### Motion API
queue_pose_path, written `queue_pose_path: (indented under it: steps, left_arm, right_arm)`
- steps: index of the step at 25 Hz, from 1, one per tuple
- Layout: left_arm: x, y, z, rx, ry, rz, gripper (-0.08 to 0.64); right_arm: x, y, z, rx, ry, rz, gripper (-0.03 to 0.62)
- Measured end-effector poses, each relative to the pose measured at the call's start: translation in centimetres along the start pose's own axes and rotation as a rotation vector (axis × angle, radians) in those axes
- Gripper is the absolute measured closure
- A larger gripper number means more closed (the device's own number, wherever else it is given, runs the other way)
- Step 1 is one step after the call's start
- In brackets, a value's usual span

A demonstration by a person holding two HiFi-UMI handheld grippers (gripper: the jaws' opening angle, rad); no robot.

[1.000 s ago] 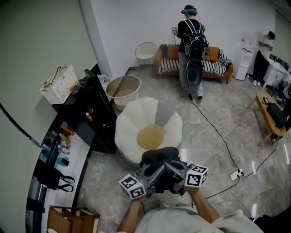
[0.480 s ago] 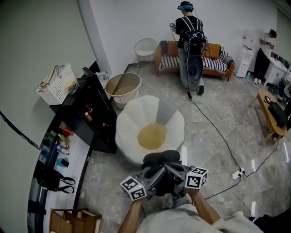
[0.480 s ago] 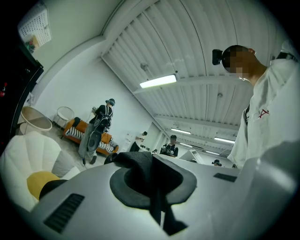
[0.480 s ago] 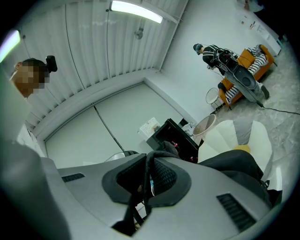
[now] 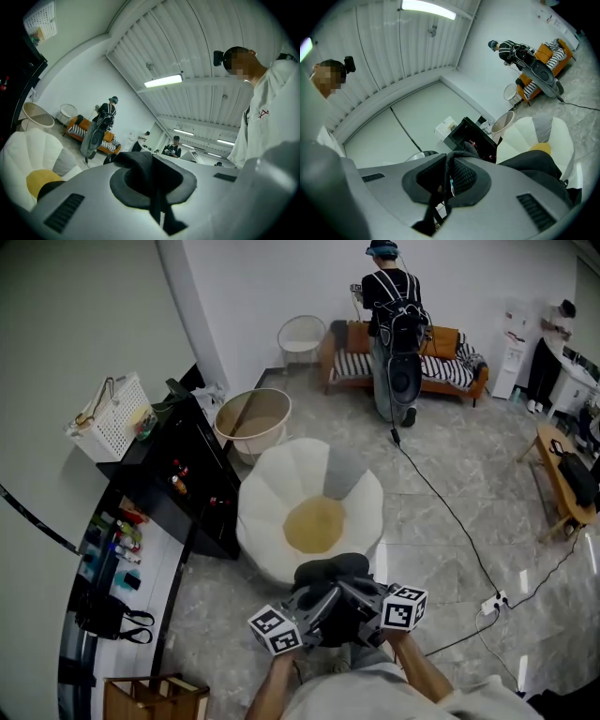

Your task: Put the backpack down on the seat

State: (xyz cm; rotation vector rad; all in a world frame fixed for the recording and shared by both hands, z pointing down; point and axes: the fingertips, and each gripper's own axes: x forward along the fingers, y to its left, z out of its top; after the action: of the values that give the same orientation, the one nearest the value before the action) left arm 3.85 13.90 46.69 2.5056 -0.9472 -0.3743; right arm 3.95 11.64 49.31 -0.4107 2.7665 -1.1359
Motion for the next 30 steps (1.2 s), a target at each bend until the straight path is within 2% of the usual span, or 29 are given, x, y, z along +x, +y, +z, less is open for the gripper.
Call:
queue_pose_path:
  steps: [6,19,30]
  left_arm:
    - [2.3,3.6,2.4,0.006,-0.01,0.001,0.522]
    - [10.6,11.2,8.9,0.029,-0.014,0.018,0.522]
    - [17.4,17.3,9.1,-0.02,0.007,0.053,0.522]
  right_arm:
    - [2.6,-2.5,3.3,-0.025,0.001,0.016,0.545]
    - [7.3,-9.1,13.7,-0.037,-0.002,0.052,0.545]
    - [8.4,-16.7,18.3,0.012,0.044,0.058,0.545]
